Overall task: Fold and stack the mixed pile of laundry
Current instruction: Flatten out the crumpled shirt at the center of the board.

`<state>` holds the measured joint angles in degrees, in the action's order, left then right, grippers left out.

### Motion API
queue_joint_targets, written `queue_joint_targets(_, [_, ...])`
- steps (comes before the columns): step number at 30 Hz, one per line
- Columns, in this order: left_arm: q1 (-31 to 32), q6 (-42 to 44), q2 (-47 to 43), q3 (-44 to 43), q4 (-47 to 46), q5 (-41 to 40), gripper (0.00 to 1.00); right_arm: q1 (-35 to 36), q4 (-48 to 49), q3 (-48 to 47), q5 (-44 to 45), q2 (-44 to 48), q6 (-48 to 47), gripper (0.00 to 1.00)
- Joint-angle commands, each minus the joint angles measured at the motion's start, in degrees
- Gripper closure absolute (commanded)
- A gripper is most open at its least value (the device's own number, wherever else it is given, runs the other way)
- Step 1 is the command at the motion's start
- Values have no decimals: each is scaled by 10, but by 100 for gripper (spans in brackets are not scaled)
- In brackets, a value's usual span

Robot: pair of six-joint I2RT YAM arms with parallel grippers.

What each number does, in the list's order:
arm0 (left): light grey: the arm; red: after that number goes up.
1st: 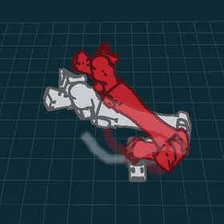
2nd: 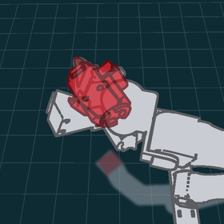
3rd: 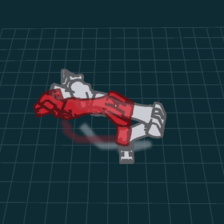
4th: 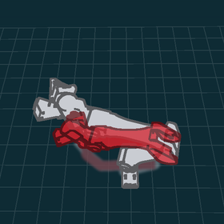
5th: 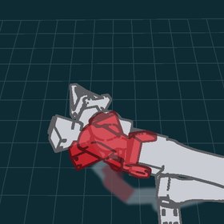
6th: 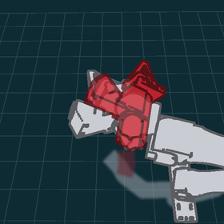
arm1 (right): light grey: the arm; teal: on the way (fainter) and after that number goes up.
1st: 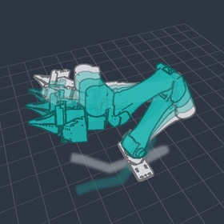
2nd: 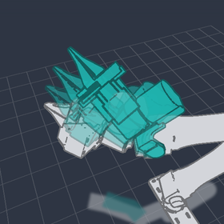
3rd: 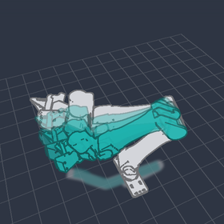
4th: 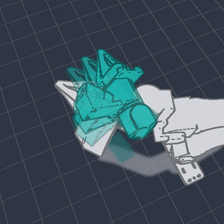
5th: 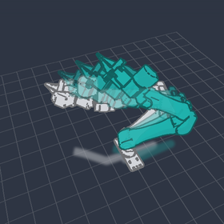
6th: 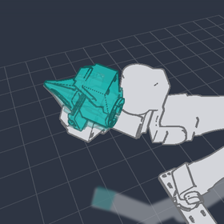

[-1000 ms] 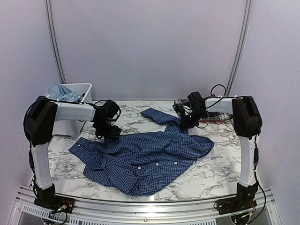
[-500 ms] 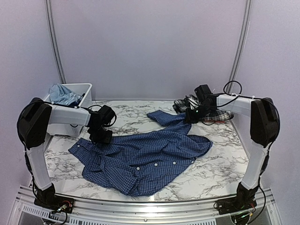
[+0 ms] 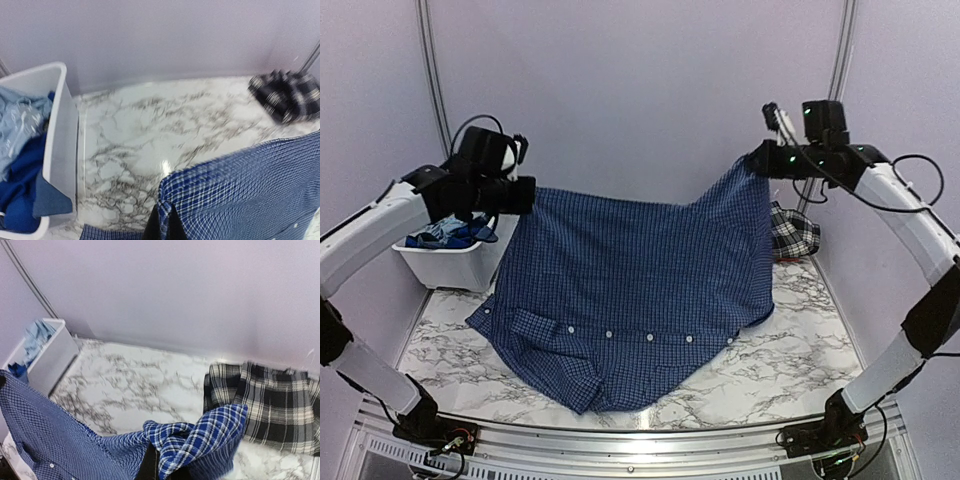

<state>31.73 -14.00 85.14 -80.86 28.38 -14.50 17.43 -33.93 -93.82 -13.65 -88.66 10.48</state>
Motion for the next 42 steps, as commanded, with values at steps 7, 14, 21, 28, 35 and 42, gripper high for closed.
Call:
queue_joint_targets(7, [3,38,-175,-85,9,140,100,29,-20,-111,-38,178,-4,100])
queue_joint_targets(14, [9,-8,-238,-158,9,250,100,64,-37,-220,-82,212,41,100])
queue_joint_targets(21, [12,-56,-199,-270,8,315,100,64,4,-320,-140,180,99,100])
queue_joint_targets(28, [11,-78,-156,-264,11,172,100,64,-4,-282,0,151,52,100])
queue_joint_targets(35, [-14,-86,0,-269,2,86,100,33,25,-224,90,46,-11,100])
queue_joint_targets(42, [-97,-115,262,-625,-38,180,100,-65,125,-418,27,-120,50,100])
